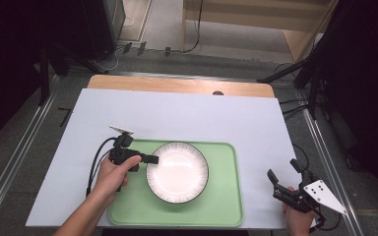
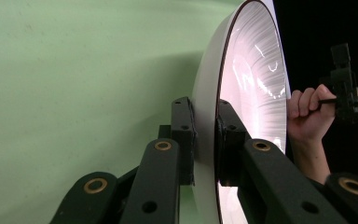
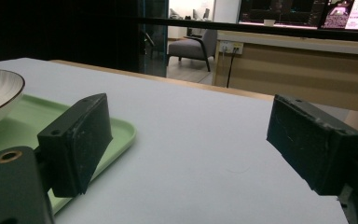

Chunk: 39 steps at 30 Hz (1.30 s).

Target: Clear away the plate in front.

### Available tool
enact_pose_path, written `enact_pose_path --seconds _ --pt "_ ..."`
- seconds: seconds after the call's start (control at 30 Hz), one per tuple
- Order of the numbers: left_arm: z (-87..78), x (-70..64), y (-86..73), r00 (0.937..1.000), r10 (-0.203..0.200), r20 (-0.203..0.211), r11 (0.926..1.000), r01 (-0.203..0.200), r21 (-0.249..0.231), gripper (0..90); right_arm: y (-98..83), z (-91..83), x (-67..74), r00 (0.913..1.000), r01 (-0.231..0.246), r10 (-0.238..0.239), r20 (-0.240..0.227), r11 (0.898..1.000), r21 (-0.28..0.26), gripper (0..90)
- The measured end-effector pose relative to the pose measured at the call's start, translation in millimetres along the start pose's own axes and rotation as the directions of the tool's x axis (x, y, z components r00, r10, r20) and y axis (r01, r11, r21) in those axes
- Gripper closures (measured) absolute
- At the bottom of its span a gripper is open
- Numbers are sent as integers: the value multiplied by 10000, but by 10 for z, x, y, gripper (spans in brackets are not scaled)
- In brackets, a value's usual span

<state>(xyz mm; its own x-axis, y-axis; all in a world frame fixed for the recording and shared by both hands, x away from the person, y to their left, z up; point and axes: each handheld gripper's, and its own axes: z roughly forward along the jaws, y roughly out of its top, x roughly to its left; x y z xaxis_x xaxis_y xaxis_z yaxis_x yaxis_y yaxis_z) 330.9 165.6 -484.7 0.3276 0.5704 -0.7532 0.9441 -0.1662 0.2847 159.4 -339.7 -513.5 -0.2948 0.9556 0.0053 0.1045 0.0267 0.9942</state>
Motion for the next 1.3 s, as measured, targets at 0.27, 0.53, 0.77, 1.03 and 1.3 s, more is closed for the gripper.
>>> enact_pose_path --seconds 0.27,0.53,0.77,1.03,1.3 --pt "12 19 -75 10000 -30 53 9999 29 106 821 0 -1 1 10000 15 -15 0 10000 14 145" --pt "4 45 -145 9998 -114 187 9998 111 184 821 0 0 0 10000 42 -42 3 10000 16 145" --pt "17 89 -181 9995 -236 215 9994 231 254 818 0 0 2 10000 49 -49 6 10000 25 144" --pt "34 152 -175 9992 -368 135 9991 365 222 818 0 1 3 10000 50 -50 7 10000 20 144" --pt "53 181 -168 9993 -364 96 9989 361 305 824 -1 1 4 10000 56 -56 9 10000 19 144"
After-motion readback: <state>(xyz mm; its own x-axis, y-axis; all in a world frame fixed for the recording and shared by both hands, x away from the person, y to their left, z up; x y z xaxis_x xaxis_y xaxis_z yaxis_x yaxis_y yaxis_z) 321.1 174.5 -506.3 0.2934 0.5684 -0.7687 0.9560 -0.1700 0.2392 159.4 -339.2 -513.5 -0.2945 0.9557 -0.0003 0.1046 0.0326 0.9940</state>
